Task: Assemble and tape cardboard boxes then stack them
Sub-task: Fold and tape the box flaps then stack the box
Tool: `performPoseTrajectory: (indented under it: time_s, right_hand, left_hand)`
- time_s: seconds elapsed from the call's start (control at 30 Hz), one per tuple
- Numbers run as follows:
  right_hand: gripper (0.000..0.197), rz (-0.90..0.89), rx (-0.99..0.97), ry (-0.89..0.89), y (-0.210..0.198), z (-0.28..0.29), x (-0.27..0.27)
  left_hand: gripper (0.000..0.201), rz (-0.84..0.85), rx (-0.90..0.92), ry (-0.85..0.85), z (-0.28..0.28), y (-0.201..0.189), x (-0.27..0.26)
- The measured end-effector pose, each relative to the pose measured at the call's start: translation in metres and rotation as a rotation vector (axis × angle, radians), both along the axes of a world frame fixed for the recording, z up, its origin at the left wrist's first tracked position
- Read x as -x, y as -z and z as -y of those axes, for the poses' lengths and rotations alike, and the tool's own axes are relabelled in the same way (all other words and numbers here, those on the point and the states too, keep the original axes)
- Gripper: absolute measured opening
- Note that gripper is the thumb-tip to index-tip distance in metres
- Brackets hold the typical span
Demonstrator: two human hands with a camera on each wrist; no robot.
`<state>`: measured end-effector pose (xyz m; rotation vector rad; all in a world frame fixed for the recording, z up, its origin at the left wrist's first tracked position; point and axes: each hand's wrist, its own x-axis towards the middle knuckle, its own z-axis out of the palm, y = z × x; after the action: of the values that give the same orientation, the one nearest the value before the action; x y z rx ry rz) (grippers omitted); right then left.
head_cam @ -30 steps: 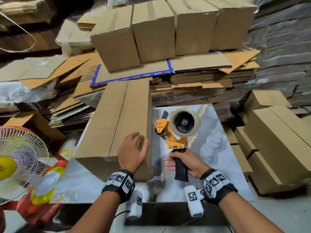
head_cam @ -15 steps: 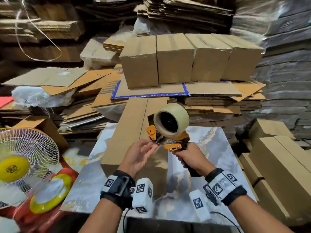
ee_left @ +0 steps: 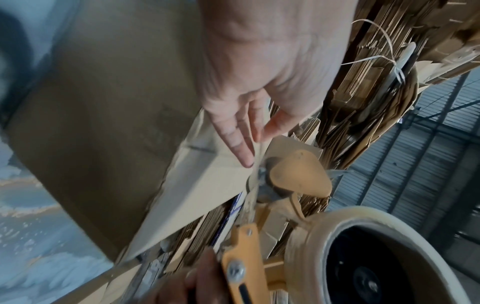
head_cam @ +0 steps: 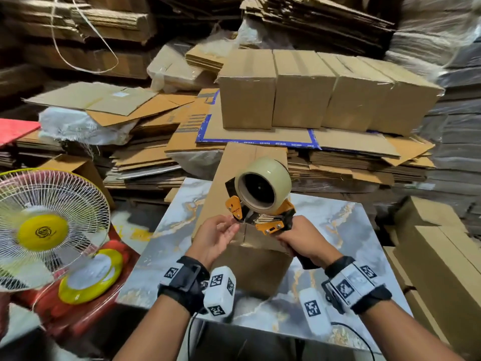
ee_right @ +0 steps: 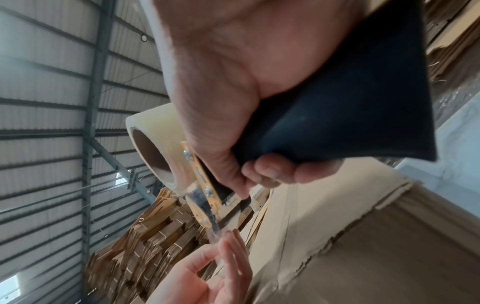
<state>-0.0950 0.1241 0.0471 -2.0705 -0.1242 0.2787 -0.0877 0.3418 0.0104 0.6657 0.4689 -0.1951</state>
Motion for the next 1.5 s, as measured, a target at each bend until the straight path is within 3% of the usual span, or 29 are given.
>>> performPoseTrajectory:
  time_s: [0.1, 0.3, 0.47, 0.93, 1.1, 1.27, 1.5]
  right_hand:
    - [0.044, 0.012, 0.027, -0.049, -0.004, -0.009, 0.004]
    - [0.035, 0.007, 0.093, -0.082, -0.009, -0.025, 0.003]
    - [0.043, 0.045, 0.111, -0.112, -0.014, -0.035, 0.003]
    - [0.023, -0.007, 0.155, -0.183, -0.015, -0.052, -0.009]
    - [0.023, -0.018, 0.150, -0.213, -0.010, -0.056, -0.012]
    - [0.031, 0.033, 0.310, -0.289, -0.009, -0.048, -0.019]
    - [0.032, 0.089, 0.489, -0.312, -0.010, -0.041, -0.035]
  left_hand:
    - [0.015, 0.054, -0.083, 0.053, -0.021, 0.002, 0.000]
    - [0.020, 0.161, -0.329, 0.200, -0.052, 0.001, 0.000]
    - [0.021, 0.259, -0.478, 0.328, -0.074, -0.005, -0.006]
    - [0.017, 0.242, -0.637, 0.456, -0.098, 0.005, -0.012]
    - [0.018, 0.287, -0.890, 0.460, -0.105, 0.007, -0.006]
    - [0.017, 0.235, -1.096, 0.383, -0.131, 0.011, 0.002]
    - [0.024, 0.167, -1.092, 0.418, -0.156, 0.014, 0.004]
